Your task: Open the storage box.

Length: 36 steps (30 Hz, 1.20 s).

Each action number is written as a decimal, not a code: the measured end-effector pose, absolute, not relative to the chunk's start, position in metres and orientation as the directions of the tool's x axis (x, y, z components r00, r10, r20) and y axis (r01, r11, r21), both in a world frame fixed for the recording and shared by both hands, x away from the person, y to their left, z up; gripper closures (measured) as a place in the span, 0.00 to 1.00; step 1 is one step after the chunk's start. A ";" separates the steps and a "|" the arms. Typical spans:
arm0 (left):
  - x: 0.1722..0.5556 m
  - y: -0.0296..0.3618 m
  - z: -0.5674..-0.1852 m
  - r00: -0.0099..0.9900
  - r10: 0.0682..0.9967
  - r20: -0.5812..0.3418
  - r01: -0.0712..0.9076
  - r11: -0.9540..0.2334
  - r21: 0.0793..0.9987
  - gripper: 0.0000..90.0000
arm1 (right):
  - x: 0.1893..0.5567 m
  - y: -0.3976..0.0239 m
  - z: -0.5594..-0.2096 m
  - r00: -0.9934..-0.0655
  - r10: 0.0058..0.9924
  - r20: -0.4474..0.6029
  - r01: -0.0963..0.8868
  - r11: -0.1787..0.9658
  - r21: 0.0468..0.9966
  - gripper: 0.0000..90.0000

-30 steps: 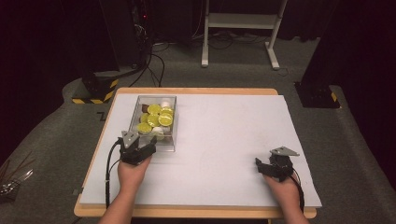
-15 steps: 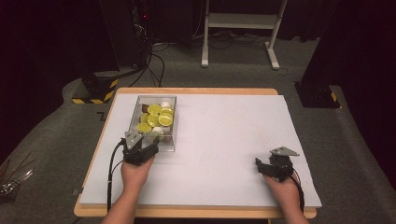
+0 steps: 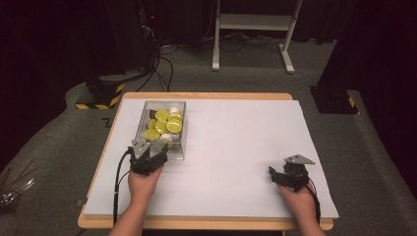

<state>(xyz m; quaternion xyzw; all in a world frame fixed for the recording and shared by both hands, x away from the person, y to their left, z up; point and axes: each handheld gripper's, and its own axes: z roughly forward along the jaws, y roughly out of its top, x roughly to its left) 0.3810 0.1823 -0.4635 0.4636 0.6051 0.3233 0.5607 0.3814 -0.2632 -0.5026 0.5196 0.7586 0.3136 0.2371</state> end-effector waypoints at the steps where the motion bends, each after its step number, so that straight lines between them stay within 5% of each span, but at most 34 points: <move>1: 0.382 0.180 -0.464 0.053 0.925 -0.375 0.197 0.359 0.912 0.35 | 0.381 -0.263 -0.503 -0.348 0.937 -0.034 0.640 0.263 0.722 0.30; 36: 0.386 0.168 -0.464 -0.038 0.946 -0.323 0.189 0.324 0.927 0.36 | 0.381 -0.263 -0.503 -0.346 0.938 -0.033 0.640 0.262 0.722 0.30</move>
